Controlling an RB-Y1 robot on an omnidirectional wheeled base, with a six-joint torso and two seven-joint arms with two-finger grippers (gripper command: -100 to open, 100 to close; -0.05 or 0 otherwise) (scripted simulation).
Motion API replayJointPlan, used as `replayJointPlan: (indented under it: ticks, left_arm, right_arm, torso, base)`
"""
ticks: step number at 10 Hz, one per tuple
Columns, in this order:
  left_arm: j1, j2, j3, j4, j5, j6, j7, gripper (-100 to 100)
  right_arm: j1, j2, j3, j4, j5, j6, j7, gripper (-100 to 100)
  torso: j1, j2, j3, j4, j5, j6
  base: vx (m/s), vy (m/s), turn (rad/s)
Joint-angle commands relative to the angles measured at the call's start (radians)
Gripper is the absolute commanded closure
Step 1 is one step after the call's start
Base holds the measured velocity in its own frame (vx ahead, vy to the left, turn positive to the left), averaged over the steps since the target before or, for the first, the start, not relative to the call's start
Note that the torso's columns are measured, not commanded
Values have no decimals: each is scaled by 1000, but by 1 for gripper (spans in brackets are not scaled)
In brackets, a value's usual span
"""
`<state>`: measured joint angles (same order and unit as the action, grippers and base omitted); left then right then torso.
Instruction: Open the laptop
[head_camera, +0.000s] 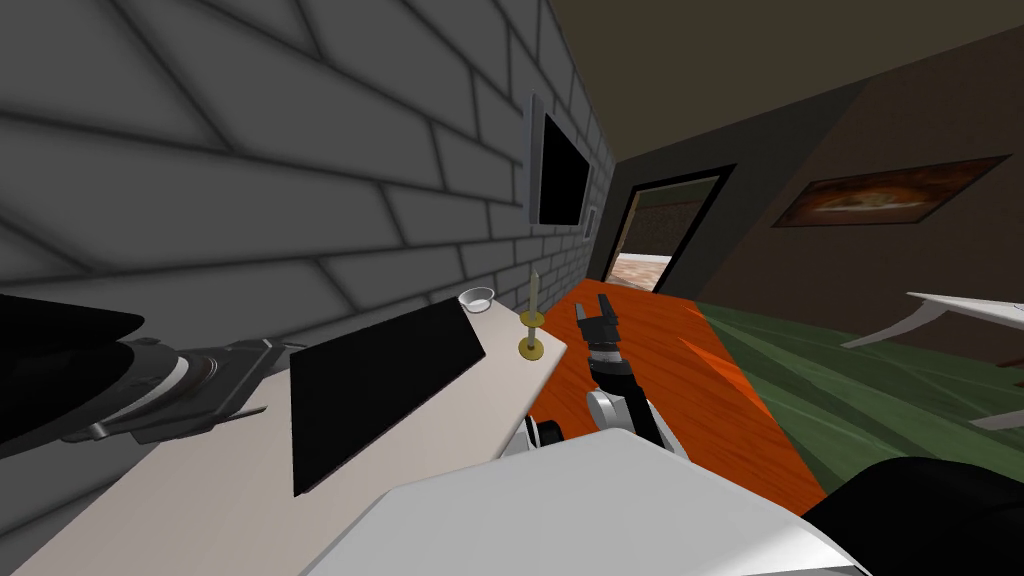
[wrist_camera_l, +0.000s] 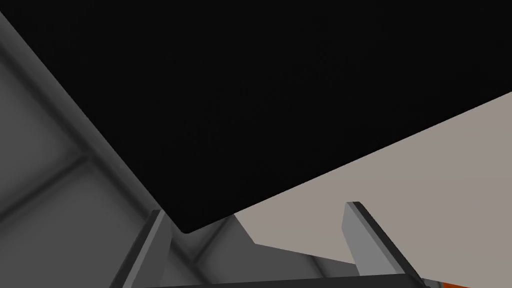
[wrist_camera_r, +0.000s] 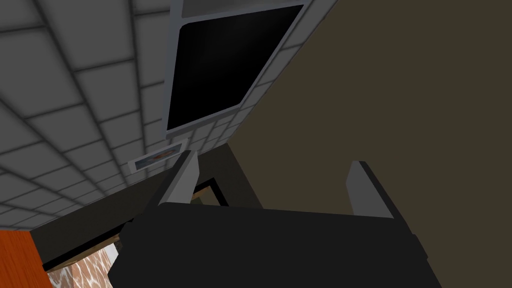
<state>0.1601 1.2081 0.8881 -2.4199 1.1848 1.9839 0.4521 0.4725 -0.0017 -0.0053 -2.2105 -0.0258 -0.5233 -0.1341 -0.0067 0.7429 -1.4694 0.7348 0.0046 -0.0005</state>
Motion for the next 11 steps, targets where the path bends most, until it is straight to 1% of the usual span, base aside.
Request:
replayJointPlan:
  ticks: [1, 4, 5, 6, 11]
  left_arm:
    - [9, -5, -13, 0, 14, 9, -2, 100]
    - [9, -5, -13, 0, 14, 9, -2, 100]
    - [9, -5, -13, 0, 14, 9, -2, 100]
    - [8, 34, 14, 13, 59, 10, 13, -100]
    - [5, 131, 77, 45, 174, 16, 51, -100]
  right_arm:
    - [0, 0, 0, 0, 0, 0, 0, 0]
    - [0, 0, 0, 0, 0, 0, 0, 0]
    - [0, 0, 0, 0, 0, 0, 0, 0]
    - [0, 0, 0, 0, 0, 0, 0, 0]
    - [0, 0, 0, 0, 0, 0, 0, 0]
  torso:
    - [1, 1, 0, 1, -1, -1]
    - [5, 1, -1, 3, -1, -2]
    - [5, 0, -3, 4, -3, -1]
    - [5, -2, -5, 4, -5, 0]
    - [7, -5, -7, 3, -4, 1]
  base:
    - [1, 6, -17]
    - [0, 0, 1]
    - [-3, -15, 42]
    - [-3, -14, 42]
    - [-1, -5, 14]
